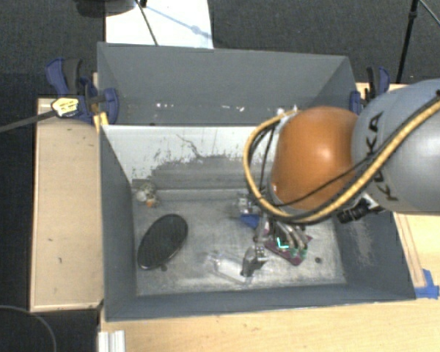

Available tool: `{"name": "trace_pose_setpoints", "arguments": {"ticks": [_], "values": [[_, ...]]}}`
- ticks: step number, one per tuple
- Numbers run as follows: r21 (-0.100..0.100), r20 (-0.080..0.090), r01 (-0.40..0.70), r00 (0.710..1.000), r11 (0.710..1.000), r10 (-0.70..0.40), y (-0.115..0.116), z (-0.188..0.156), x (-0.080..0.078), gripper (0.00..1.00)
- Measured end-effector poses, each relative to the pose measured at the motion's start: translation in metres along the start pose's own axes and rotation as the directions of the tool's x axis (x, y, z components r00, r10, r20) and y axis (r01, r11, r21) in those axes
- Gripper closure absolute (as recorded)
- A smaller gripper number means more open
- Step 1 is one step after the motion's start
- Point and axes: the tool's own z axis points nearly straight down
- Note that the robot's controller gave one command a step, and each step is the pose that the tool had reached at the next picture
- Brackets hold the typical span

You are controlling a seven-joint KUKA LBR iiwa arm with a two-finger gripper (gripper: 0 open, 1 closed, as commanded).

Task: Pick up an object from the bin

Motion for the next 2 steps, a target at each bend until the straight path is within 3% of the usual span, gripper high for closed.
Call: {"name": "trace_pose_setpoints", "arguments": {"ticks": [1, 2], "values": [[0.0, 0.024, 0.156, 0.987, 0.988, -0.156, 0.0168, 0.1177, -0.0031, 0.0], [0.0, 0.002, 0.152, 0.988, 0.988, -0.152, 0.0167, 0.119, 0.0032, 1.0]]}}
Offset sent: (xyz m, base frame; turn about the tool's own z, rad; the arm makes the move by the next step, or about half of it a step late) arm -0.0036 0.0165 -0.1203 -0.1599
